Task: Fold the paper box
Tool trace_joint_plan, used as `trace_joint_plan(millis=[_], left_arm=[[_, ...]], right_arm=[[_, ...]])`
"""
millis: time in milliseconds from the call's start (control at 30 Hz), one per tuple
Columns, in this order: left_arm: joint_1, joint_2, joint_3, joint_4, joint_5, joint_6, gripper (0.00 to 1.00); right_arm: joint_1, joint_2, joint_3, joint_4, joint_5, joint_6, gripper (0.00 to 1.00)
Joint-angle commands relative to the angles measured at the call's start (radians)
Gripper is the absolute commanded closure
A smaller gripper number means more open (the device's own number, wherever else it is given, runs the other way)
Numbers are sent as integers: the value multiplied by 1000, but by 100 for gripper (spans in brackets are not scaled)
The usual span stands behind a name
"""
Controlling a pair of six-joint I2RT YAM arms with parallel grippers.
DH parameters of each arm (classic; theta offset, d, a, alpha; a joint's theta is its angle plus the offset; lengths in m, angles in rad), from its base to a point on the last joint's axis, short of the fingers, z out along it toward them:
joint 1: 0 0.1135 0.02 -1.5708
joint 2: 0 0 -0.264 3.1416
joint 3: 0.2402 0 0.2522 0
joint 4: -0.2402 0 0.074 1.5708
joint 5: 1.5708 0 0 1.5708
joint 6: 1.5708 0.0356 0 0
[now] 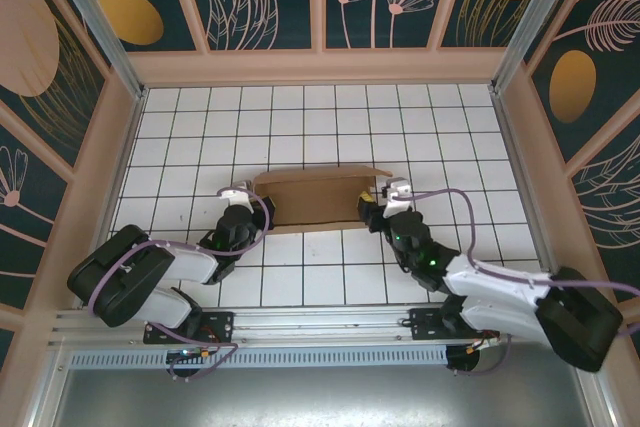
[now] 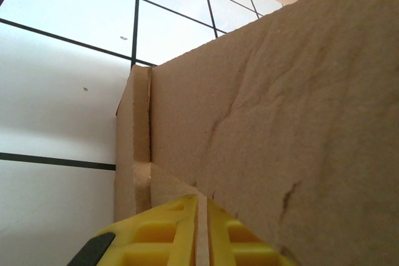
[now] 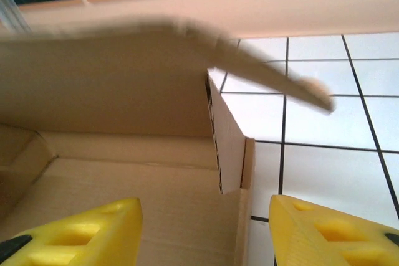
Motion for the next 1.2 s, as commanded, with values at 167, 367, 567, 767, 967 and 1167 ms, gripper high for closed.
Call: trace_joint_plan(millis=[167,367,567,767,967,1167], left_arm=[[-2,-8,7,-124,-8,-7,87],[-2,-37,11,-148,2,4,85],[-2,-50,13,-161,13,8,83],[-1,-43,22,-116,69,52,80],[-1,-33,78,-143,116,85,71],[-1,-112,29,-149,110,8,1]], right_arm=[[10,-461,39,-439,-115,29,55],[9,-448,280,-569,-148,-73,72],[8,-171,544,-585,-185,-92,83],[-61,165,798,-715,-303,24,84],[-190,392,951,-860,-463,164,84],[-200,475,937,-896,-458,175,84]])
